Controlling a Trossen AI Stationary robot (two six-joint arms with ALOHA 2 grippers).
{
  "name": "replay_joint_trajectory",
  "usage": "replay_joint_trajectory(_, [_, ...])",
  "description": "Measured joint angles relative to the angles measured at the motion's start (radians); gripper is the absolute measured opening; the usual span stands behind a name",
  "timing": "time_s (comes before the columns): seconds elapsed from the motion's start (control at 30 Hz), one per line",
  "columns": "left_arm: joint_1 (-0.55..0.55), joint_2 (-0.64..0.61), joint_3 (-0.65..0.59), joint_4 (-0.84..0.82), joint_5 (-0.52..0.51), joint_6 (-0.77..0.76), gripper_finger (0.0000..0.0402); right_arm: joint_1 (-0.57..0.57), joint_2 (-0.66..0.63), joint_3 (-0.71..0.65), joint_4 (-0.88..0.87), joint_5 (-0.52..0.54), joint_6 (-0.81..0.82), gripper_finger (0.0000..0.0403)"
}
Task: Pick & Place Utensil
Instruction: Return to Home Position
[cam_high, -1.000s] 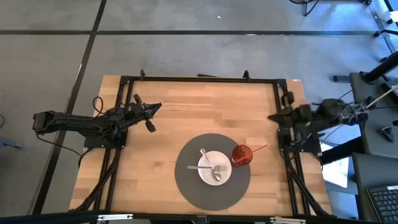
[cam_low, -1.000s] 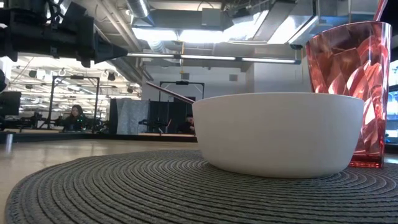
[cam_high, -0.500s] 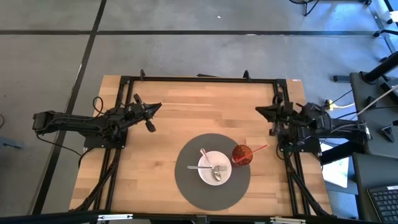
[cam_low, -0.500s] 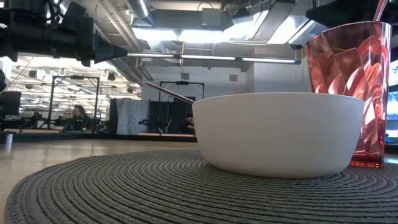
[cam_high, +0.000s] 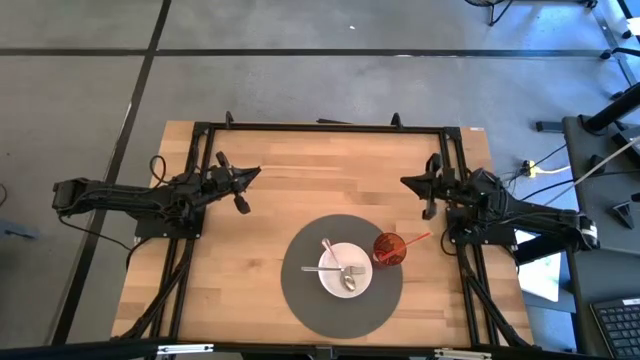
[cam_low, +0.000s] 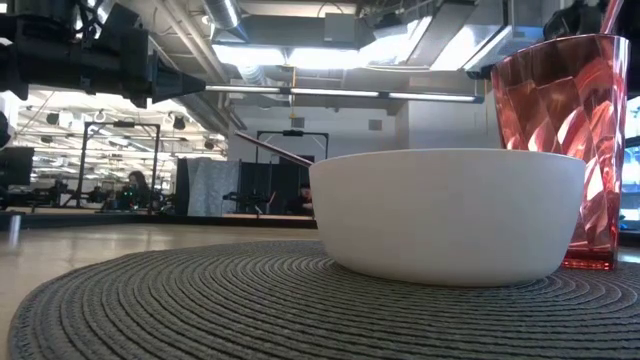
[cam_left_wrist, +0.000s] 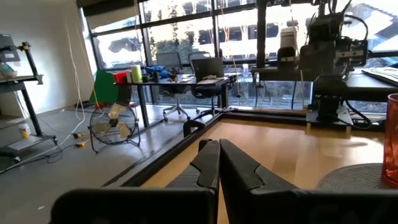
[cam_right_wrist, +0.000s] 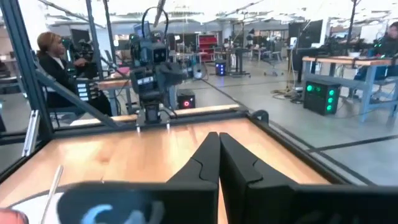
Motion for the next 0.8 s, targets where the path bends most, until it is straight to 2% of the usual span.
replay_joint_trajectory(0.1, [0.000,0.000,0.000,0.001,0.000,-0.003,0.0003,-0.018,0.001,-0.017,0.001,-0.034,-0.003,0.0001])
replay_joint_trajectory(0.4, [0.000,0.000,0.000,-0.035,-0.026,0.003,0.0003,-0.020,0.000,-0.074,0.033,-0.007,-0.067,0.0001])
replay_joint_trajectory(0.53, [-0.026,-0.002,0.000,-0.118,0.041,0.035,0.0003,-0.017,-0.001,-0.102,0.084,-0.047,-0.045,0.0000])
replay_joint_trajectory(0.67, [-0.088,-0.050,0.000,-0.102,0.046,0.096,0.0001,0.002,-0.016,-0.102,0.083,-0.083,-0.045,0.0000])
replay_joint_trajectory(0.8, [-0.158,-0.157,0.000,-0.102,-0.015,0.171,0.0002,0.022,-0.061,-0.102,0.081,-0.083,-0.040,0.0000])
